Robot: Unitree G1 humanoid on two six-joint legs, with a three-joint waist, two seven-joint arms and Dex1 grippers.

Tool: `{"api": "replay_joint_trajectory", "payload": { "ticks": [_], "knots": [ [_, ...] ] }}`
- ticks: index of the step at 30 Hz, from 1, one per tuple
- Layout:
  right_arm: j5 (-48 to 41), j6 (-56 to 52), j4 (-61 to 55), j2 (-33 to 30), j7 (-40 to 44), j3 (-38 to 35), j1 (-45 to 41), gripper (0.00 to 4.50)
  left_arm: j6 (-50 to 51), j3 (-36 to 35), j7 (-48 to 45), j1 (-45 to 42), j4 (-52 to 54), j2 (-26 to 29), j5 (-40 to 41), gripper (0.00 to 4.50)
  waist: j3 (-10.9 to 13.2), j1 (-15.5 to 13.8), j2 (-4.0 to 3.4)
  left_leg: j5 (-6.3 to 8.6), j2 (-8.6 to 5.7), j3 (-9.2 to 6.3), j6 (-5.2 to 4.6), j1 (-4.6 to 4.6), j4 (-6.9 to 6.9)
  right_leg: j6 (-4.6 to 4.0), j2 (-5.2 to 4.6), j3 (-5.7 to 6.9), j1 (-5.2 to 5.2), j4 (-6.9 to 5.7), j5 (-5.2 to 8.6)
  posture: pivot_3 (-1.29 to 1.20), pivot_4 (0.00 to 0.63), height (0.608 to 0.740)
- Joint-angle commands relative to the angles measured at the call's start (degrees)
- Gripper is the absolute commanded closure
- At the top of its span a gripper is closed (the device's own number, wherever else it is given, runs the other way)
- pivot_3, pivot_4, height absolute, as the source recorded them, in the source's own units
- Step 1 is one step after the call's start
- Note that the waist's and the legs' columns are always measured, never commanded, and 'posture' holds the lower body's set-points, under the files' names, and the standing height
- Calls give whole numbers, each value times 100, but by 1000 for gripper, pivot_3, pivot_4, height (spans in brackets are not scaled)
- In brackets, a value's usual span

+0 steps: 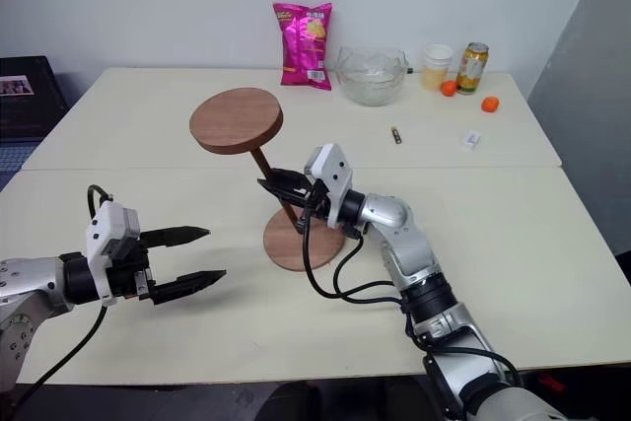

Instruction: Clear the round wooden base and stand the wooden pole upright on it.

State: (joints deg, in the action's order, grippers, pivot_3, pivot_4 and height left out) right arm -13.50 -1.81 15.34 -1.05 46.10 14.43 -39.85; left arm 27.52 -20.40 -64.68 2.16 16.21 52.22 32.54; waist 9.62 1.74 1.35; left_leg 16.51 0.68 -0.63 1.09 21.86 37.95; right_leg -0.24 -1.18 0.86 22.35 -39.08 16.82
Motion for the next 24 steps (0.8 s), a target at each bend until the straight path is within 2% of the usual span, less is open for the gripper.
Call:
{"api": "replay_joint_trajectory", "payload": {
  "ticks": [1,9,24],
  "knots": [
    [-71,-77,-133,-15,-24,-142,-20,4267,-28,-19,-42,-45,93,87,46,0,0,0,0,0,0,0,0,0,0,0,0,0,0,0,0,0,150,740],
    [61,-64,-63,-49,1,-62,78,4267,-48,20,-60,-56,95,111,33,0,0,-1,1,0,0,0,0,0,0,0,0,0,0,0,0,0,150,740],
    [-110,-666,-530,-206,327,114,317,4267,-80,96,-79,-115,43,98,-5,0,-1,-1,2,0,0,-1,0,-3,0,0,0,0,-3,1,0,0,150,740]
  ]
}}
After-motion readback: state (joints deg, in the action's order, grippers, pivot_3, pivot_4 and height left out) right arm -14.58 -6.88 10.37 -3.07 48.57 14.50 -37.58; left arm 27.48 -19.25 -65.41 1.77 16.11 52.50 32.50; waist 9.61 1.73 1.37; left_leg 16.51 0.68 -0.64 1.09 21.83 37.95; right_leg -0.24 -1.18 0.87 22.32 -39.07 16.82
